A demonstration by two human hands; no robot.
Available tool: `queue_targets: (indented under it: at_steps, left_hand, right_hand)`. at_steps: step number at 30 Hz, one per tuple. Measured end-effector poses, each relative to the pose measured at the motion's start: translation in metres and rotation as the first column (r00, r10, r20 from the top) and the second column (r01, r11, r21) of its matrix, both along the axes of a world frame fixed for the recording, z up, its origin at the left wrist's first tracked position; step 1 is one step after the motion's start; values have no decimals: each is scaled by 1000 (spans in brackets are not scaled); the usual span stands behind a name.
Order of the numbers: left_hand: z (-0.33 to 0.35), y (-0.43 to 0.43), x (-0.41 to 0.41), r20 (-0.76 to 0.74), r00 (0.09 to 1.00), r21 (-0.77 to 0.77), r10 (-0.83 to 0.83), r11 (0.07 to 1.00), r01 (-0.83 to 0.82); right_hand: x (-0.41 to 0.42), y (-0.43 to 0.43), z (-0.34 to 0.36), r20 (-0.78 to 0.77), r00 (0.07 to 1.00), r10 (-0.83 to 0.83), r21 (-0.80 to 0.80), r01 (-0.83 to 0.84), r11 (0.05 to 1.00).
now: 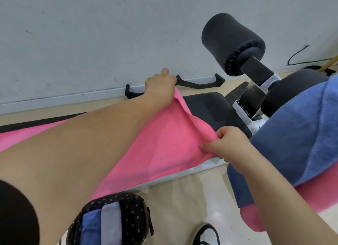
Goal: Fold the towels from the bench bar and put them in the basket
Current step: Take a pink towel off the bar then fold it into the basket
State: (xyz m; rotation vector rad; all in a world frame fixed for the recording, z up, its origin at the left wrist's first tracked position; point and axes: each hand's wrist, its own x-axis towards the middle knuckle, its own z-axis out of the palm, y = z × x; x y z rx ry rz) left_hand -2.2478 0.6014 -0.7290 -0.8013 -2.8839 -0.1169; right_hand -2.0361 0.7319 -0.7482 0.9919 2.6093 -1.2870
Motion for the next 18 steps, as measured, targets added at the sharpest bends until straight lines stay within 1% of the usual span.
queue_targets:
  at_steps: [2,3,5,6,7,8,10,11,12,13,15,16,18]
  left_hand:
    - [-5,11,5,109,994,80,-30,997,22]
    - [-11,17,8,155,986,147,-66,988,43]
    - [-21,26,14,232,963,326,-135,944,54]
    - [-22,29,16,258,955,406,-146,913,29]
    - [-22,31,16,279,949,462,-144,887,-2]
    - [-21,32,17,302,943,482,-139,876,-25]
    - [-17,27,20,351,924,462,-151,886,-31]
    - [-16,23,23,363,917,453,-167,891,-17]
    - [-17,19,24,360,916,436,-178,900,3]
    - [-19,14,24,348,919,407,-185,913,29]
    - [-22,6,20,343,924,355,-167,934,37]
    - [-23,2,18,354,924,338,-144,941,18]
    - [-23,-3,13,375,920,316,-113,949,-13]
  right_hand:
    - [1,-3,-1,-83,996,-38,-13,37,999]
    - [2,-4,-2,-105,993,-56,-9,56,998]
    - [3,-3,-2,-111,991,-74,3,75,997]
    - [4,-3,-2,-106,992,-68,20,70,997]
    - [5,-3,0,-98,993,-58,61,64,996]
    - [6,-4,2,-97,994,-44,155,59,986]
    - [4,-10,8,-160,987,14,434,57,899]
    - [2,-15,10,-204,977,63,508,51,860]
    - [-2,-22,12,-218,970,105,517,24,855]
    - [-6,-29,12,-195,973,125,493,-13,870]
    - [-11,-37,7,-70,990,126,473,-78,877]
    - [-12,-37,4,-21,993,116,485,-92,870]
    - [-11,-31,3,-4,998,64,505,-53,862]
